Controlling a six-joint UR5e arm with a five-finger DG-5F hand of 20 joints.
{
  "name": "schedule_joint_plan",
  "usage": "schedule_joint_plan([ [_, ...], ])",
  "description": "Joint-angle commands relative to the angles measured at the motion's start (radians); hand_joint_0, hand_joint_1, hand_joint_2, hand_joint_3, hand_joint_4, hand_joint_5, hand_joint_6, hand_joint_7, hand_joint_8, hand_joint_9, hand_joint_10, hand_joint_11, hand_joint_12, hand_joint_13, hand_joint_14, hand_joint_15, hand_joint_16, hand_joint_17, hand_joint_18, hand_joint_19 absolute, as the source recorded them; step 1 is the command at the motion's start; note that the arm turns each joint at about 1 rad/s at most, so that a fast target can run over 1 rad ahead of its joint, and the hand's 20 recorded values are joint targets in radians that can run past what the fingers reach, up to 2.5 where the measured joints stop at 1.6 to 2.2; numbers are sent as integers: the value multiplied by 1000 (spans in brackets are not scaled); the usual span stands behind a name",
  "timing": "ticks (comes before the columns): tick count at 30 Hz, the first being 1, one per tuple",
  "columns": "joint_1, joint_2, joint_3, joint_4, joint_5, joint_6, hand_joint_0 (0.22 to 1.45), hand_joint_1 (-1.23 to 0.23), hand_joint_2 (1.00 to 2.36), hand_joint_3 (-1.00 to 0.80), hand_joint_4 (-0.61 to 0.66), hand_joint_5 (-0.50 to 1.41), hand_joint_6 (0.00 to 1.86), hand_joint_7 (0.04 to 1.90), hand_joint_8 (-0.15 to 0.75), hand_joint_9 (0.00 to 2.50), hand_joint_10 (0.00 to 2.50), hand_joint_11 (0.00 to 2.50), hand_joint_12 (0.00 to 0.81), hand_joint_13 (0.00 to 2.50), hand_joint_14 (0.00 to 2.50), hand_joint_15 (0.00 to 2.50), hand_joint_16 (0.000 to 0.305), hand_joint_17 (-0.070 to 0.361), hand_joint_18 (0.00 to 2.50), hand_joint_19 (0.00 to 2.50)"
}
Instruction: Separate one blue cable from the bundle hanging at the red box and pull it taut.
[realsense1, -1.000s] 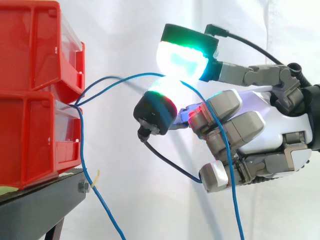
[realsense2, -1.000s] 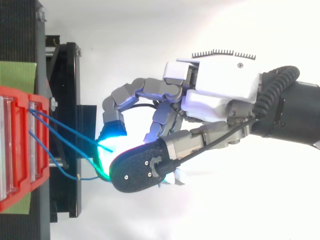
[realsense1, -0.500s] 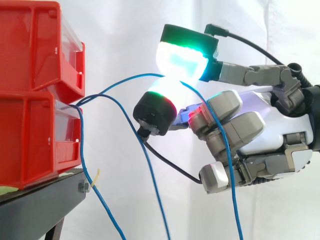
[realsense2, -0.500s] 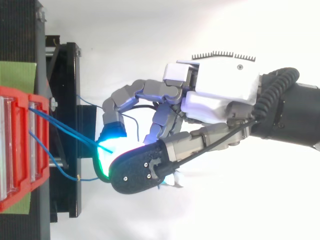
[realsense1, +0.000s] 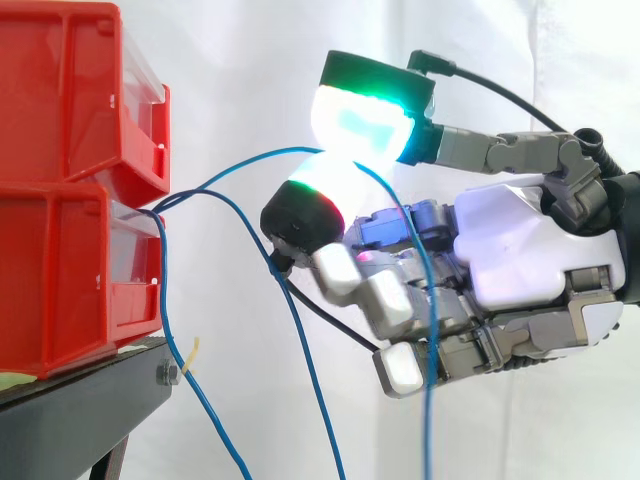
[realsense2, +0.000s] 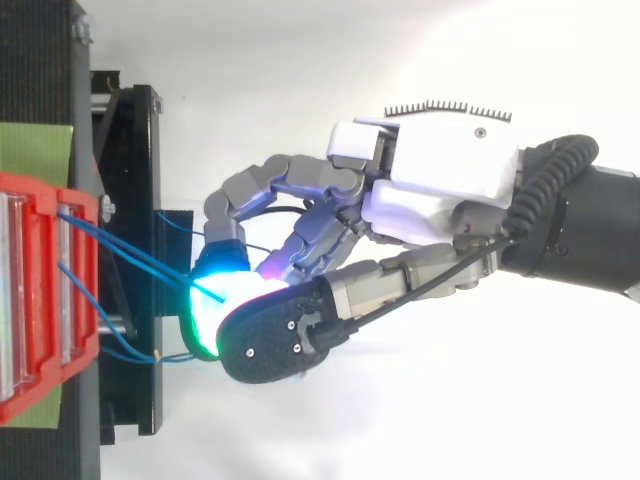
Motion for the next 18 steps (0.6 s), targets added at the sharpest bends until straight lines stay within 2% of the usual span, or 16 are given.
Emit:
schedule_joint_plan([
  [1, 0, 0, 1, 1, 0, 0, 629, -787, 1017, -160, -75, -126, 942, 1147, 368, 859, 6, 198, 352, 949, 12, 334, 46, 103, 846, 573],
  [4, -1, 0, 1, 1, 0, 0, 632, -789, 1016, -166, -62, -125, 942, 1151, 431, 872, 0, 7, 358, 928, 10, 264, 46, 103, 852, 554],
  [6, 0, 0, -1, 1, 0, 0, 635, -788, 1016, -176, -48, -127, 942, 1159, 468, 962, 2, 44, 368, 968, 11, 292, 45, 102, 858, 556],
  [8, 0, 0, -1, 1, 0, 1, 638, -784, 1017, -186, -44, -129, 945, 1145, 468, 1030, 3, 115, 376, 991, 12, 318, 45, 102, 866, 554],
  [10, 0, 0, -1, 1, 0, 1, 641, -764, 1016, -209, -35, -137, 951, 1123, 441, 1153, 14, 368, 363, 1102, 19, 476, 44, 99, 851, 564],
  [11, 0, 0, -1, 1, 0, 1, 643, -762, 1016, -217, -35, -137, 952, 1125, 440, 1152, 13, 383, 355, 1125, 20, 509, 44, 98, 849, 563],
  [13, 0, 0, -3, 1, 0, 1, 645, -751, 1016, -226, -30, -142, 954, 1121, 408, 1181, 17, 581, 340, 1253, 25, 675, 43, 96, 840, 579],
  [17, 0, 0, -12, 9, -2, 3, 647, -743, 1017, -228, -28, -144, 955, 1116, 390, 1188, 21, 690, 334, 1401, 27, 888, 42, 95, 834, 584],
  [18, 0, 0, -13, 12, -2, 3, 648, -742, 1017, -230, -28, -145, 956, 1113, 387, 1212, 22, 790, 325, 1447, 27, 968, 42, 95, 832, 585],
])
